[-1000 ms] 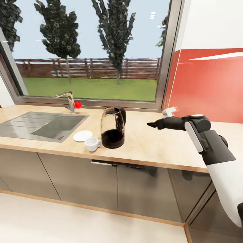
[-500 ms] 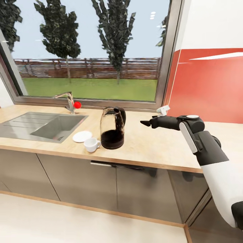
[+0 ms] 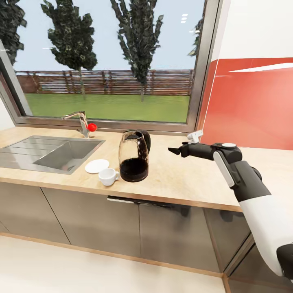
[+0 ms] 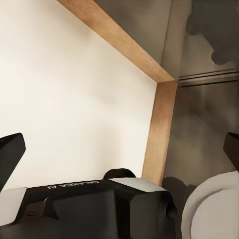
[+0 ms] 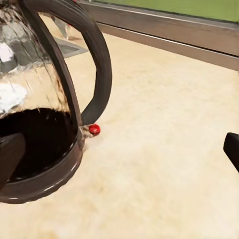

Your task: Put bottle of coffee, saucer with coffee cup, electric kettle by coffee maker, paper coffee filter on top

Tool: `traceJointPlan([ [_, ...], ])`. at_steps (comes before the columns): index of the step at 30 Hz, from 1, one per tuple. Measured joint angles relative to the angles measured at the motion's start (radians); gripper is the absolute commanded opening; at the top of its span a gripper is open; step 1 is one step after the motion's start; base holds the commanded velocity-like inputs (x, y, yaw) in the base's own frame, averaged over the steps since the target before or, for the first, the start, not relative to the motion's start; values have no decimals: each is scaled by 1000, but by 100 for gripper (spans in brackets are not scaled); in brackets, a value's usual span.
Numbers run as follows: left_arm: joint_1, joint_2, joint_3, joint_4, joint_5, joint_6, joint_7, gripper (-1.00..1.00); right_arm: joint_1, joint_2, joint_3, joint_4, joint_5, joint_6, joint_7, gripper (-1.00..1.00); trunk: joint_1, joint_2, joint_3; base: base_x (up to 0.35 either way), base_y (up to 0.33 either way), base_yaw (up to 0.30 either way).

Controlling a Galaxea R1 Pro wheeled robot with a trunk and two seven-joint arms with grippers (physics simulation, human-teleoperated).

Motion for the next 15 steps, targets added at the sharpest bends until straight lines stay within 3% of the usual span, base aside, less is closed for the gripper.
traceJointPlan([
  [7, 0, 0, 0, 0, 0, 0, 0, 100, 8, 10, 0, 30, -4, -62, 6, 100, 0, 0, 0, 35, 0, 0],
  [15, 0, 0, 0, 0, 0, 0, 0, 100, 12, 23, 0, 33, -2, -72, 5, 100, 0, 0, 0, 56, 0, 0],
])
